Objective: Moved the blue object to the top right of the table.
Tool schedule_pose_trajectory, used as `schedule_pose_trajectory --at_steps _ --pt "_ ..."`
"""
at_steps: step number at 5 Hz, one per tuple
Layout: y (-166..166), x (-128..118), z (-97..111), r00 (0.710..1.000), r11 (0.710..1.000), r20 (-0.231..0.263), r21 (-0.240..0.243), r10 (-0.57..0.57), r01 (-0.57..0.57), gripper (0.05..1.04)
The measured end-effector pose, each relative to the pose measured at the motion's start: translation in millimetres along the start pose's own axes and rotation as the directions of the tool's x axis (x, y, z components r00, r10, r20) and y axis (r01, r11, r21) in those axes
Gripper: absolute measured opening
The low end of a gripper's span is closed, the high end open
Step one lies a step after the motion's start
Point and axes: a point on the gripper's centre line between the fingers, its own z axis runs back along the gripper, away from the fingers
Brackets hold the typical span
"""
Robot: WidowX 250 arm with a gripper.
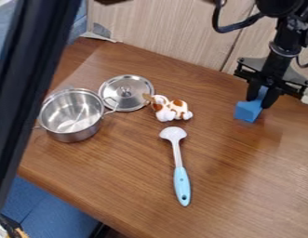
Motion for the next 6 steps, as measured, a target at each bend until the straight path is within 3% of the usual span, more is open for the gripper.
schedule_pose_trajectory --at_steps 1,2,3,5,6 --pt "3.2 -9.6 -5.3 0.998 0.998 -0.025 0.042 0.058 -0.057 0.635" --pt "-1.9 -13.1 -3.0 0.999 0.997 -0.028 0.065 0.035 -0.033 0.926" --pt "-0.1 -11.8 1.8 0.998 0.996 -0.016 0.079 0.052 -0.051 1.009" --pt "12.2 -7.5 41.9 0.996 0.996 0.041 0.047 0.079 -0.081 1.000" --pt "29.2 -14.0 69.4 0.990 0.994 0.085 -0.001 0.109 -0.110 1.000"
